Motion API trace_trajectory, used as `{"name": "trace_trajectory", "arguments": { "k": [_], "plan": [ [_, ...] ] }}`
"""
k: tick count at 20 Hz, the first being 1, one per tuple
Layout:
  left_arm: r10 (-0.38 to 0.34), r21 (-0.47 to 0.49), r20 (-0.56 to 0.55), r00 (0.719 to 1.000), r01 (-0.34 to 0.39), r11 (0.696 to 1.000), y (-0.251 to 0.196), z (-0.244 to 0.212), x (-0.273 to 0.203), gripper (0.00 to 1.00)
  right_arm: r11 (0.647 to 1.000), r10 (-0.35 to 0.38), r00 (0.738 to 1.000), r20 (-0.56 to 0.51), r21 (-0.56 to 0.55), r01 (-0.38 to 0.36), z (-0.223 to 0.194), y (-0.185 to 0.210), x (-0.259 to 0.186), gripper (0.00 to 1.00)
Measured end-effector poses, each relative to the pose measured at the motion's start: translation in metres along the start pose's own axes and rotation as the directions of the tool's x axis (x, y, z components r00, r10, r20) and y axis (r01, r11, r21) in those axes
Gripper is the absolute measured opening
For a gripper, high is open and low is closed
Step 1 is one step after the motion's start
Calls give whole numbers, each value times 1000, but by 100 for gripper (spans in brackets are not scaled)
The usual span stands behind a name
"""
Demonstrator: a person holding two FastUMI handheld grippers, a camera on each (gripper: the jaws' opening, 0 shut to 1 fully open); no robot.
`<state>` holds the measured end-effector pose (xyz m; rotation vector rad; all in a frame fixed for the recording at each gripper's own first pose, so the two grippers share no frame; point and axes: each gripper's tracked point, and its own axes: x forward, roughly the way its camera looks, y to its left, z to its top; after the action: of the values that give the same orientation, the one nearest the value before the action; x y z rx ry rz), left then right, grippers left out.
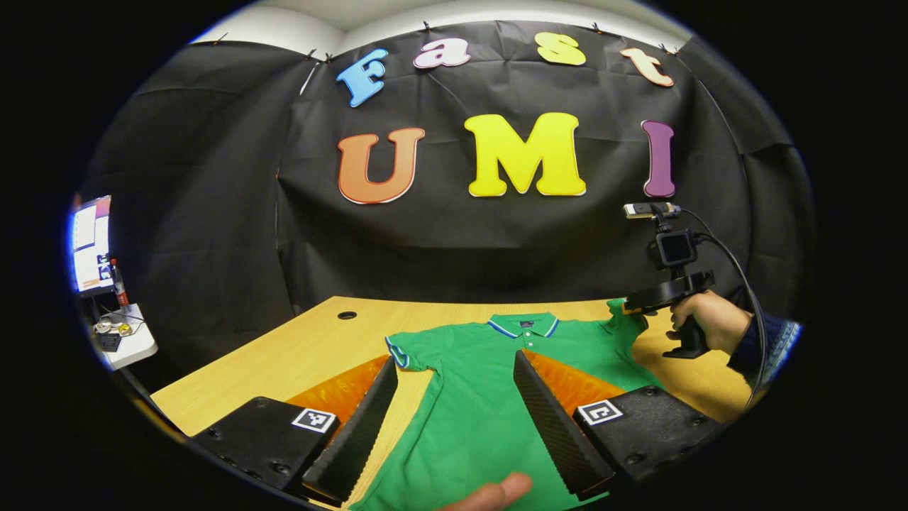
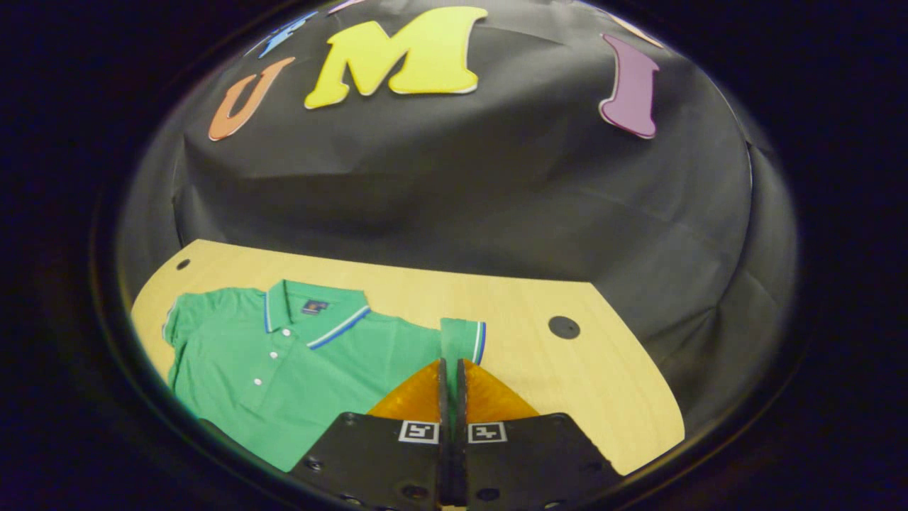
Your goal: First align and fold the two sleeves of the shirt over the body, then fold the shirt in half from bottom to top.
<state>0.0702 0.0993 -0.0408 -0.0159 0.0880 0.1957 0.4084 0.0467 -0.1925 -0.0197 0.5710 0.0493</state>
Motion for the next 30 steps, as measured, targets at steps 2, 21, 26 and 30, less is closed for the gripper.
{"name": "trace_trajectory", "arguments": {
  "k": [2,21,26,30],
  "plan": [
    [11,-6,8,1000,-10,1000,7,5,-3,100,997,70,997,-10,26,-70,1,37,-2,0],
    [110,-87,25,994,-107,990,39,10,3,100,974,217,940,262,-1,-225,-17,55,-175,96],
    [139,-20,-35,990,-140,990,43,5,36,100,982,156,922,355,49,-185,-55,1,-215,96],
    [146,22,-53,988,-145,989,45,9,96,100,979,179,909,377,23,-203,-69,-10,-223,95]
  ]
}}
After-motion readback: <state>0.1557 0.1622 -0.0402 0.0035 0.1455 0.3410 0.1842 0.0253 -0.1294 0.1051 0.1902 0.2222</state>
